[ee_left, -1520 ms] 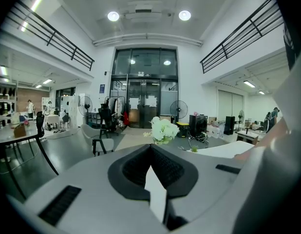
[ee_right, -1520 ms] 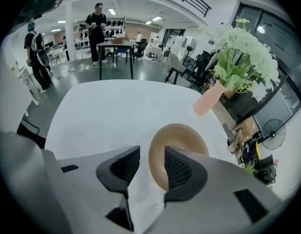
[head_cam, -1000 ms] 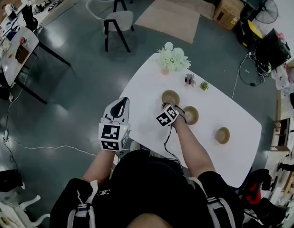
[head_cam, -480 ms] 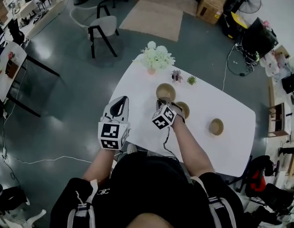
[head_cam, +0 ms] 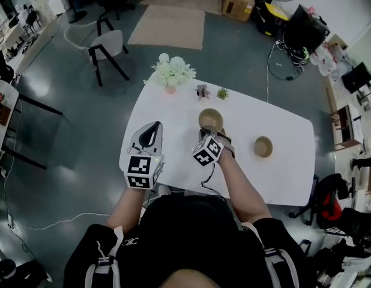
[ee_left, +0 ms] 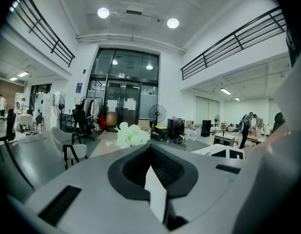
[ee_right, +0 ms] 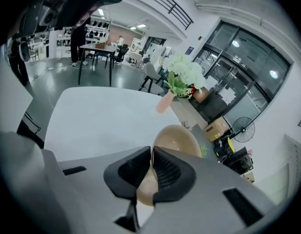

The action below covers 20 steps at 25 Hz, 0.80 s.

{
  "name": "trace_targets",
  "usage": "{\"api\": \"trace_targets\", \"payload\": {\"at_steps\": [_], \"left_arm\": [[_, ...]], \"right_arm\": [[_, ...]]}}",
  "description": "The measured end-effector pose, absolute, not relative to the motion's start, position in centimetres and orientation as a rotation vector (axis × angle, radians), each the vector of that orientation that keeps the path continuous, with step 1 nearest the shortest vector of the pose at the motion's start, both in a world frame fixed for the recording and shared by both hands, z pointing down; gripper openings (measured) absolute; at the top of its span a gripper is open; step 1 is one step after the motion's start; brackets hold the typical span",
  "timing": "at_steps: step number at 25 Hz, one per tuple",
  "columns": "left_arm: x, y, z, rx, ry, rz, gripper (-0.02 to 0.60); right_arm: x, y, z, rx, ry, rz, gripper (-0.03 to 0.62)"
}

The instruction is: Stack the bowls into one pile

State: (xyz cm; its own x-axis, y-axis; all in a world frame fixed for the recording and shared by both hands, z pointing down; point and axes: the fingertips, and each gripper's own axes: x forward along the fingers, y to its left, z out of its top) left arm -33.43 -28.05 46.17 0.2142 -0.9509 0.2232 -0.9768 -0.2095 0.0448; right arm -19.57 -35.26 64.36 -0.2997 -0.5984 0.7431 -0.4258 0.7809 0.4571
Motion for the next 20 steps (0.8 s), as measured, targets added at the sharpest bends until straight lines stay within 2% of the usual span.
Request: {"api": "trace_targets", "payload": {"at_steps": [10, 20], "left_arm": [[-30.8, -28.0, 46.6, 2.352, -1.799, 0.253, 0.012], [-30.6, -27.6, 46.2, 2.346, -1.812, 0.259, 0.012]], "right_arm": [[-15.5, -34.0, 68.5, 0.778, -1.869, -0.143, 0.040], [-14.9, -33.4, 70.3, 0.766, -1.855, -0.070, 0.052]]}}
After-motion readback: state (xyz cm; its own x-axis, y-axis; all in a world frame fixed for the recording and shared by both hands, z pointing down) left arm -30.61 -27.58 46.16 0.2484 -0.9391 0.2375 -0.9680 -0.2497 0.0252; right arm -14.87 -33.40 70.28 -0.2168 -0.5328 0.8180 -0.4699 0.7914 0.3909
